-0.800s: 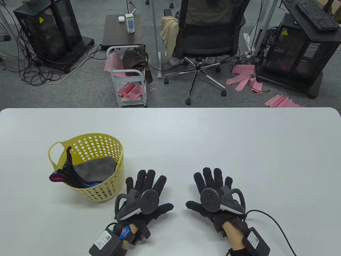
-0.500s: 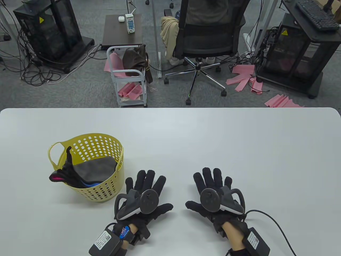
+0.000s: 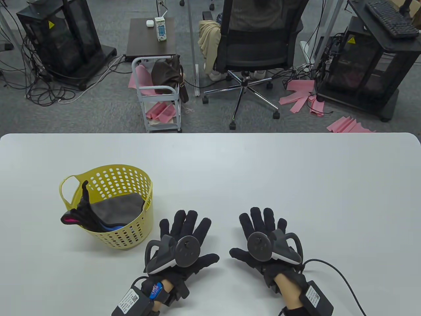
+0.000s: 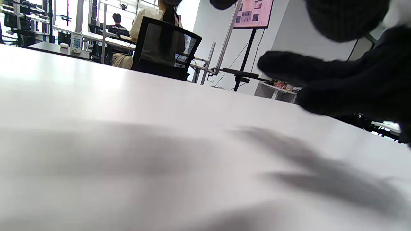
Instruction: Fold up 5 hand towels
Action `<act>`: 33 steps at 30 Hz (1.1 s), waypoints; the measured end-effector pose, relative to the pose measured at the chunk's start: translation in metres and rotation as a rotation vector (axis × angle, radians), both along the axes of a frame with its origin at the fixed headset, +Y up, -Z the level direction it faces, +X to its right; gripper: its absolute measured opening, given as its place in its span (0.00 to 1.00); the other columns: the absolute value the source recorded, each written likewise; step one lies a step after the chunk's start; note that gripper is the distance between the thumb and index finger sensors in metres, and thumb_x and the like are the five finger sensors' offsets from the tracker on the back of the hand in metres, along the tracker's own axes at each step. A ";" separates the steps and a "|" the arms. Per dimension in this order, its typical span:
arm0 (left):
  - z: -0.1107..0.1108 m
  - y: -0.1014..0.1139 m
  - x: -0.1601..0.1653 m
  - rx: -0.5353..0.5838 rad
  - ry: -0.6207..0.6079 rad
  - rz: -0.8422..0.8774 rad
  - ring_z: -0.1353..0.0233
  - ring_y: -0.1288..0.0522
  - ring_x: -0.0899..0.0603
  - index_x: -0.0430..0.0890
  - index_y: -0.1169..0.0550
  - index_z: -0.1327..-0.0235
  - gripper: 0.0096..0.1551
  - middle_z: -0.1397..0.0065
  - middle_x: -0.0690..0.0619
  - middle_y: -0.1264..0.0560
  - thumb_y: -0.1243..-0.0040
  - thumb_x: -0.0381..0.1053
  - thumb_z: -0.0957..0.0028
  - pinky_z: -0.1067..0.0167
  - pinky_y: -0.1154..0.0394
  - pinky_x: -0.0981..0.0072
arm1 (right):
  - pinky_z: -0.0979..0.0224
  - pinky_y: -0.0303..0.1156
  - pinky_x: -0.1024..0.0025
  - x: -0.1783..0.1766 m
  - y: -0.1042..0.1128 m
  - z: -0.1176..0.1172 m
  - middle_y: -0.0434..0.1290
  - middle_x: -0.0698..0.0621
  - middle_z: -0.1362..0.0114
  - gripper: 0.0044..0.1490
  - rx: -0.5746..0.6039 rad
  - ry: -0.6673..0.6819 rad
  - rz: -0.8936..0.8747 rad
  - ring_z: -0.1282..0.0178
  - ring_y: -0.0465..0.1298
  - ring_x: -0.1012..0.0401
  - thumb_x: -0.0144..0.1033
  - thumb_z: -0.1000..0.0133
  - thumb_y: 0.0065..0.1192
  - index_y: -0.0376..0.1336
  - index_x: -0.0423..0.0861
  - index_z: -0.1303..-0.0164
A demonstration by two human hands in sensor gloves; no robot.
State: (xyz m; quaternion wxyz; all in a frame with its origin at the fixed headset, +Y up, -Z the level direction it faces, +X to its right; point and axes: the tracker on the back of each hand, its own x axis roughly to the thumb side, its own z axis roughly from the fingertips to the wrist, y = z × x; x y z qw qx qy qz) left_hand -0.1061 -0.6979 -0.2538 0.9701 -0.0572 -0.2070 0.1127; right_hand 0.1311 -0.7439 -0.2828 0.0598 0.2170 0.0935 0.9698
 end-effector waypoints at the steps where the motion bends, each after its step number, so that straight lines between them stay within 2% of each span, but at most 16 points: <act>1: 0.001 0.008 0.002 -0.001 -0.001 0.000 0.11 0.60 0.25 0.59 0.56 0.08 0.61 0.06 0.39 0.59 0.58 0.86 0.50 0.28 0.62 0.15 | 0.33 0.38 0.16 0.000 0.000 0.000 0.28 0.31 0.12 0.64 0.000 -0.001 -0.001 0.21 0.31 0.26 0.78 0.39 0.39 0.25 0.43 0.15; 6: -0.004 0.049 0.004 -0.040 -0.008 0.041 0.11 0.59 0.24 0.58 0.56 0.08 0.61 0.06 0.37 0.57 0.58 0.85 0.50 0.28 0.62 0.15 | 0.33 0.38 0.17 0.000 0.000 0.000 0.28 0.31 0.12 0.64 -0.007 0.003 -0.003 0.21 0.31 0.27 0.78 0.38 0.39 0.26 0.43 0.15; 9: -0.012 0.080 -0.006 -0.036 0.011 0.066 0.11 0.58 0.24 0.57 0.54 0.08 0.61 0.06 0.37 0.56 0.57 0.85 0.49 0.28 0.61 0.15 | 0.33 0.38 0.17 0.000 0.000 0.000 0.28 0.31 0.12 0.64 -0.010 0.004 -0.005 0.21 0.31 0.27 0.78 0.38 0.39 0.26 0.42 0.15; 14: -0.039 0.121 -0.044 -0.042 0.135 0.049 0.11 0.55 0.24 0.57 0.52 0.08 0.59 0.07 0.36 0.54 0.55 0.83 0.49 0.27 0.60 0.16 | 0.33 0.38 0.16 0.000 0.000 0.001 0.28 0.31 0.12 0.64 -0.015 0.004 -0.006 0.20 0.32 0.27 0.78 0.38 0.39 0.26 0.42 0.15; 18: -0.062 0.139 -0.083 -0.074 0.264 0.014 0.11 0.56 0.25 0.57 0.51 0.09 0.58 0.07 0.37 0.54 0.52 0.81 0.49 0.26 0.62 0.16 | 0.33 0.38 0.17 0.000 0.000 0.002 0.28 0.31 0.12 0.63 -0.013 0.004 -0.009 0.20 0.32 0.27 0.77 0.38 0.39 0.26 0.42 0.15; 22: -0.078 0.146 -0.125 -0.080 0.399 -0.012 0.11 0.57 0.26 0.57 0.50 0.09 0.58 0.07 0.37 0.55 0.48 0.79 0.49 0.26 0.63 0.17 | 0.33 0.39 0.17 0.001 0.000 0.002 0.28 0.31 0.12 0.63 -0.017 0.004 -0.011 0.20 0.32 0.27 0.77 0.38 0.39 0.26 0.42 0.15; 27: -0.086 0.144 -0.165 -0.115 0.540 -0.082 0.10 0.59 0.26 0.58 0.52 0.10 0.59 0.07 0.37 0.57 0.43 0.77 0.49 0.26 0.64 0.18 | 0.33 0.38 0.17 0.002 0.000 0.002 0.28 0.31 0.12 0.63 -0.019 -0.001 -0.017 0.20 0.32 0.27 0.77 0.38 0.39 0.26 0.42 0.15; 33: -0.090 0.135 -0.188 -0.167 0.673 -0.176 0.12 0.55 0.25 0.57 0.52 0.12 0.56 0.09 0.34 0.55 0.36 0.67 0.47 0.24 0.63 0.21 | 0.33 0.39 0.17 0.002 0.000 0.002 0.29 0.31 0.12 0.63 -0.021 0.002 -0.022 0.20 0.32 0.27 0.77 0.38 0.39 0.26 0.42 0.15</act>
